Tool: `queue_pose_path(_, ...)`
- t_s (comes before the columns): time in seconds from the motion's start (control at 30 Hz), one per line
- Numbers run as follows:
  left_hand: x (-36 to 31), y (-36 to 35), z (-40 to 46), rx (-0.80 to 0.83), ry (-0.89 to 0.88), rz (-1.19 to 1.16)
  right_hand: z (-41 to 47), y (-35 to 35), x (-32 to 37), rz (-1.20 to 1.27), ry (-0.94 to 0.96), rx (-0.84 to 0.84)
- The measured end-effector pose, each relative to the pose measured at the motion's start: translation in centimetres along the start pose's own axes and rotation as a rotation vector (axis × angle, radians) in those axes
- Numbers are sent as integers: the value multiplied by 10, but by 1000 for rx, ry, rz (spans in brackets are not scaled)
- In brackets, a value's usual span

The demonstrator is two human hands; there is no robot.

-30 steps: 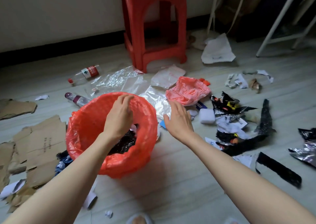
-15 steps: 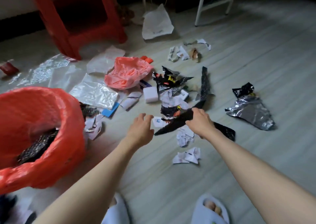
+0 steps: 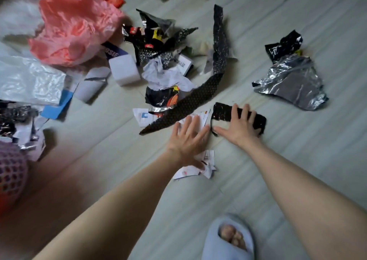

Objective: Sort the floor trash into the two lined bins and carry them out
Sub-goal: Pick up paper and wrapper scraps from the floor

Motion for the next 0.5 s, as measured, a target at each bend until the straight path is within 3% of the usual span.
queue_pose_path(0.17,3,0,2,14,40,46,-14,-2,0,-44,89,-259)
queue_pose_path(0.27,2,0,-4,-70,127,-45,-22,-6,2,11,164,-385)
queue_pose_path(0.5,-5,-3,-29,-179,208,-251,-31,-6,3,212,91,-369)
Point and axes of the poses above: each hand's wrist, its own z-axis towards the middle knuckle, its own y-axis out of the back of the hand, x = y × z, the point moved 4 cm from there along z, towards the middle knuckle, and after that the axes turned 11 degrees about -x, right-handed, at the moved point
